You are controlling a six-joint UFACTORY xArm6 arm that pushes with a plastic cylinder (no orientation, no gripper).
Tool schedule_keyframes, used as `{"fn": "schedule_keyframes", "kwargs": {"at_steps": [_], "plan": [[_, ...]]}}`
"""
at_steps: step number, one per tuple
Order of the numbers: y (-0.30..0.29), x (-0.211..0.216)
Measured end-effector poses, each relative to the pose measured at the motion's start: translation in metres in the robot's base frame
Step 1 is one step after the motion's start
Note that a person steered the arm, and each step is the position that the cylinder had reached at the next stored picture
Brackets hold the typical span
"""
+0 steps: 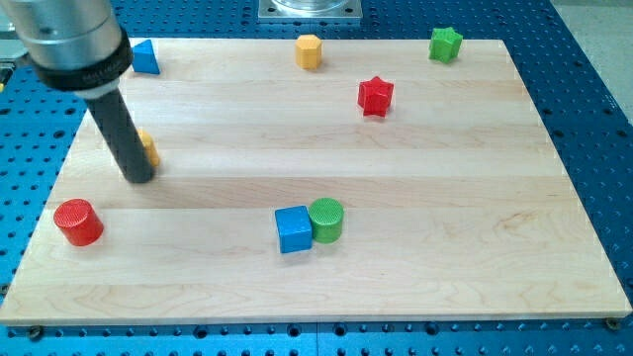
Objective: Push the blue cube diagonal to the red star
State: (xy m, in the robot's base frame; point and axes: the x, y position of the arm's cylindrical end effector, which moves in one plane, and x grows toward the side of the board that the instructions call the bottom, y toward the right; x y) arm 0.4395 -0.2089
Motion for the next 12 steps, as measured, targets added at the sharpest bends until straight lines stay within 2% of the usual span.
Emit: {"fn": "schedule_keyframes", "kwargs": {"at_steps": [1, 2, 3, 4, 5, 7, 8, 10, 11, 12], "plan": [[0.013, 0.025], [0.031, 0.112], [0.069, 0.179], [0.096, 0.172], [0.166, 0.168], [0.168, 0.063], [0.213, 0.041], [0.305, 0.022], [0.311, 0.015], [0.316, 0.032]]}}
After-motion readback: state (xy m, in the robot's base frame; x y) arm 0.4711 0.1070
